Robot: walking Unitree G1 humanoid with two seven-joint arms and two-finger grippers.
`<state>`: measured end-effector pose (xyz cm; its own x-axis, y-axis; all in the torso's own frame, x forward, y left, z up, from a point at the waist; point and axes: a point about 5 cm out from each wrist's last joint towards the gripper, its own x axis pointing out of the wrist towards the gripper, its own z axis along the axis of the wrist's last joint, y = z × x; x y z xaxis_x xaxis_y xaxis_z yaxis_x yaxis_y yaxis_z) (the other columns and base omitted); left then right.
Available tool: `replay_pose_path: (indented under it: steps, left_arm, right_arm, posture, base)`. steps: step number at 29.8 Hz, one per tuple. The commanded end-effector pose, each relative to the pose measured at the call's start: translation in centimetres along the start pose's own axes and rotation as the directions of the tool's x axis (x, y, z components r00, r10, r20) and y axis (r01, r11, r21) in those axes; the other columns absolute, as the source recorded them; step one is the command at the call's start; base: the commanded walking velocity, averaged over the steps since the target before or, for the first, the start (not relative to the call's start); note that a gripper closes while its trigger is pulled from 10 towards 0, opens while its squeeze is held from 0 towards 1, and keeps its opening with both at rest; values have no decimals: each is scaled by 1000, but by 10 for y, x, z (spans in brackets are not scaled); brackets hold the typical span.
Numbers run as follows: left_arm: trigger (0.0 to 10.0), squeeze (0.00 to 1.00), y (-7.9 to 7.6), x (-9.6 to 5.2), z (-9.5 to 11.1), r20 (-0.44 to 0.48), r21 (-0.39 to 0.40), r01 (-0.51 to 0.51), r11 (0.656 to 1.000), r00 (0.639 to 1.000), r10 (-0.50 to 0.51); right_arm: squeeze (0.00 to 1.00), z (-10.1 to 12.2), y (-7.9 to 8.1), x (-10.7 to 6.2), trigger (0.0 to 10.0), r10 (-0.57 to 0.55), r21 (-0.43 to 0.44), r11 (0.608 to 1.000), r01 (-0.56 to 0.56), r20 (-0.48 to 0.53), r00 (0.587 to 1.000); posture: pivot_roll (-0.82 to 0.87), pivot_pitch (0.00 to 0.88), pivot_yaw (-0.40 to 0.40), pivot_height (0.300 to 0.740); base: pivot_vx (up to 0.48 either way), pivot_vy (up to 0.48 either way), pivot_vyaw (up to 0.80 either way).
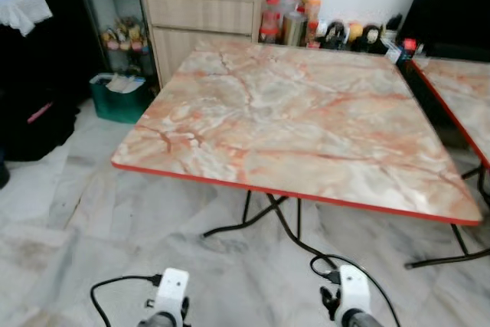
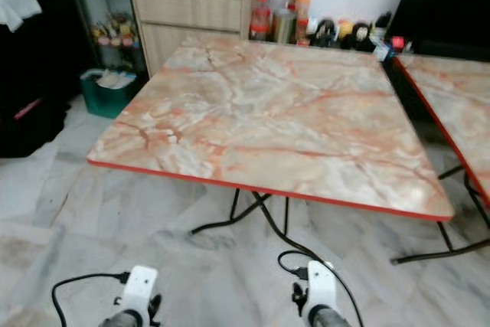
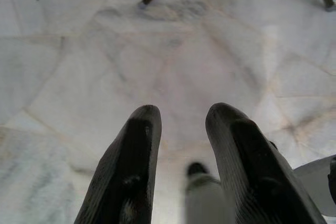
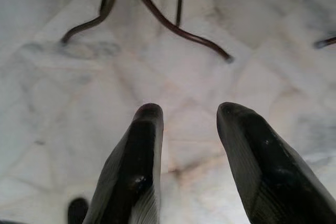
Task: Setting the table
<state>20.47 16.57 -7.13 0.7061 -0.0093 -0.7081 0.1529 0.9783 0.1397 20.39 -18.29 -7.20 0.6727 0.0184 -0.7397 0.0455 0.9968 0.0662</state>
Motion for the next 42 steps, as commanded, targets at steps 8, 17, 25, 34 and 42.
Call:
replay_pose_path:
  steps: [8, 17, 25, 34, 42]
  left_arm:
    - [10000, 0, 2, -1, -4, -22, 15, -7, 1000, 1000, 7]
    - [10000, 0, 4, 0, -2, -28, 48, -3, 999, 1000, 4]
    - [10000, 0, 3, -1, -5, -35, 54, 0, 999, 999, 2]
    - [10000, 0, 3, -1, -7, -44, 64, 7, 998, 999, -5]
    - [10000, 0, 1, -1, -6, -45, 92, 23, 995, 999, -19]
  right_arm:
    - [0, 3, 6, 1, 10000, 18, 1, 1000, -18, 14, 1000]
    - [0, -1, 5, 0, 10000, 8, -1, 1000, -8, 3, 1000]
    - [0, -1, 5, 0, 10000, 8, 2, 1000, -8, 6, 1000]
    - [0, 0, 5, 0, 10000, 13, -30, 999, -13, 9, 1000]
    - [0, -3, 6, 0, 10000, 21, -22, 1000, -21, 0, 1000]
  posture:
    - [5, 0, -56, 736]
    - [-3, 0, -46, 736]
    - [-5, 0, -46, 736]
    - [-14, 0, -41, 736]
    - [-15, 0, -39, 736]
  base:
    - [0, -367, 0]
    - [0, -293, 169]
    - [0, -293, 0]
    - [0, -295, 0]
    - [0, -402, 0]
